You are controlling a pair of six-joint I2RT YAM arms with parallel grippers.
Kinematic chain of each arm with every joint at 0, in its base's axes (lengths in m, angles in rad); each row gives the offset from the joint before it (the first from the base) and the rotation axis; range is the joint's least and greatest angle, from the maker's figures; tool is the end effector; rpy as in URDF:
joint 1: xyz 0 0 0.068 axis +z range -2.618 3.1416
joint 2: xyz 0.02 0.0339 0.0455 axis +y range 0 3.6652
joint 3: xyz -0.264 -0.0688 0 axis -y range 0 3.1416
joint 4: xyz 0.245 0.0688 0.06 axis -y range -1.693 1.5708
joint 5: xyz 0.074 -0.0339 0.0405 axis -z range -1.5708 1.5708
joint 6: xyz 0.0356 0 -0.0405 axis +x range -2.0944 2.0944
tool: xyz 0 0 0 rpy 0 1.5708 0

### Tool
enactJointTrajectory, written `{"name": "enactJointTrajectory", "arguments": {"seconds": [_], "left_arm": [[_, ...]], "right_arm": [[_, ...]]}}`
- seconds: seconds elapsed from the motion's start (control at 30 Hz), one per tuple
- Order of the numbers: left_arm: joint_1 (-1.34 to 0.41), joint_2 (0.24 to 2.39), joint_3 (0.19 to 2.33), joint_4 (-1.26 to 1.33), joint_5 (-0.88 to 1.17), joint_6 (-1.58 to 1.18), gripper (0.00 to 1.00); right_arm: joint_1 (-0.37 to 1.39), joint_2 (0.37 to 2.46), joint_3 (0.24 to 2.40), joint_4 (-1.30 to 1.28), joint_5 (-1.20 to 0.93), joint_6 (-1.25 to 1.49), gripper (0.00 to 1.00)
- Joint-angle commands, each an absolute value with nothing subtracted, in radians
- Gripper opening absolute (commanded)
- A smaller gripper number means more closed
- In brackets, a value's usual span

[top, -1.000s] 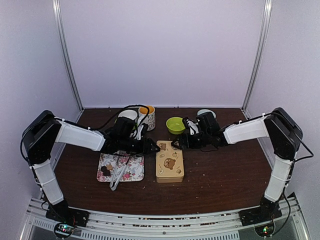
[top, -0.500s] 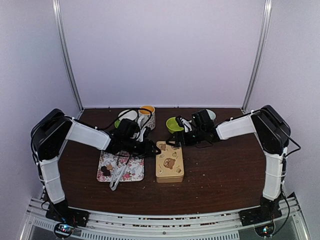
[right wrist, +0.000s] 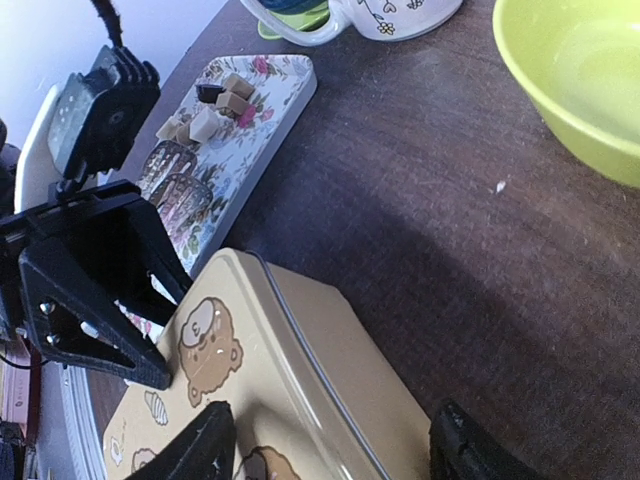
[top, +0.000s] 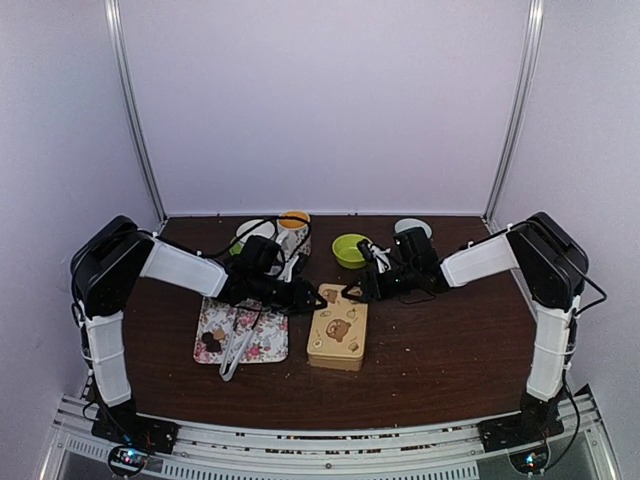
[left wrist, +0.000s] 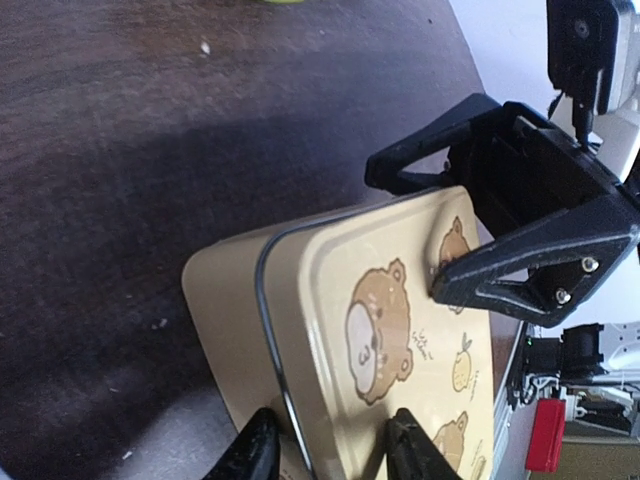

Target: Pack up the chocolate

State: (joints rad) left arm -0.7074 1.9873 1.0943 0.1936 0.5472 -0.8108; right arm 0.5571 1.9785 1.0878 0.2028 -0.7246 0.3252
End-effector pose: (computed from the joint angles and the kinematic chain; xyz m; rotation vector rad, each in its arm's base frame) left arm 0.2974 -0.2786 0.1345 0.2003 2.5554 -1.3318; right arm 0.3297 0.2332 0.1392 -0.6849 2.2688 1.2702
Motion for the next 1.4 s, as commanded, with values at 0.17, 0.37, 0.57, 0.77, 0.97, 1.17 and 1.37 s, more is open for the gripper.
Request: {"name": "enactJointTrajectory", "arguments": {"seconds": [0.17,0.37,0.57,0.77,0.97,1.17,1.37], "left_arm": [[-0.717,2.029,1.117,0.189,0.631,-0.723,0.37],[-0.724,2.032,1.137,0.177,0.631,-0.708,0.37],[-0.727,2.042,1.165,0.158,0.642,-0.692,0.37],[-0.727,2.015,1.167,0.119,0.604,-0.678,0.46],[-0.727,1.949,1.219,-0.014,0.520,-0.628,0.61],[-0.728,1.826,1.225,-0.153,0.412,-0.582,0.65],[-0.742,1.686,1.132,-0.249,0.392,-0.577,0.67]], "right_arm": [[0.588,1.805,0.843,0.323,-0.799,0.413,0.65],[0.576,1.751,0.796,0.297,-0.740,0.399,0.75],[0.559,1.771,0.844,0.292,-0.658,0.429,0.84],[0.559,1.812,0.883,0.326,-0.662,0.470,0.84],[0.559,1.826,0.898,0.327,-0.667,0.472,0.84],[0.558,1.844,0.916,0.320,-0.665,0.475,0.83],[0.560,1.858,0.937,0.320,-0.680,0.481,0.78]]}}
